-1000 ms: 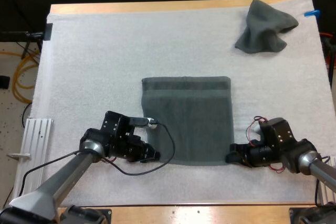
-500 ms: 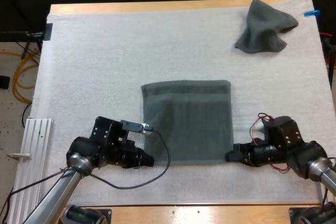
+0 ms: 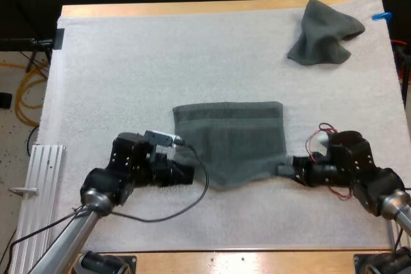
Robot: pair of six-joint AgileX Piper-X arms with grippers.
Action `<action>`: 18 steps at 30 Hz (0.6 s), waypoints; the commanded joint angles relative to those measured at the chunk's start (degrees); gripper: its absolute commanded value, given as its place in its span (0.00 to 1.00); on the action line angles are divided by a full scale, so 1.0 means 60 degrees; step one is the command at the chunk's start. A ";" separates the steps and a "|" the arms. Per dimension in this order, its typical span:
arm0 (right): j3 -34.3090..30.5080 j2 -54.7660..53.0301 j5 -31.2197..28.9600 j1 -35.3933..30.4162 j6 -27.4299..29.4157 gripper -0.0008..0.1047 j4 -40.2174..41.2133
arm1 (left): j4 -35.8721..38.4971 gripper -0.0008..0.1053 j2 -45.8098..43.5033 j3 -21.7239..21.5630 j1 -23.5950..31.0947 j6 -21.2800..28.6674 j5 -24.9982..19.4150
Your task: Pick towel from pile fold and stack
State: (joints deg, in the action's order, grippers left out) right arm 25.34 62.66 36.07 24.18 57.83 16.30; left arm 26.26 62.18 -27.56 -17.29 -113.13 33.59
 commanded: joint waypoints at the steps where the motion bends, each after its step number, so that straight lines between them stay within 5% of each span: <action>1: 0.0108 0.0278 -0.0213 -0.0002 -0.0375 0.01 -0.0806 | -0.0811 0.01 0.0301 -0.0025 0.0061 -0.0390 -0.0088; 9: 0.0108 0.2192 -0.1234 -0.0002 -0.1932 0.01 -0.3925 | -0.3090 0.01 0.2014 -0.0270 0.1026 -0.1139 0.0378; 18: 0.0108 0.2972 -0.2730 -0.0002 -0.2466 0.01 -0.5000 | -0.4011 0.01 0.3512 -0.0919 0.1701 -0.1170 0.0875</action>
State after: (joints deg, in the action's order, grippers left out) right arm 25.42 80.19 20.50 24.18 42.85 -12.84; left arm 3.45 82.81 -32.40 -7.15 -119.79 38.20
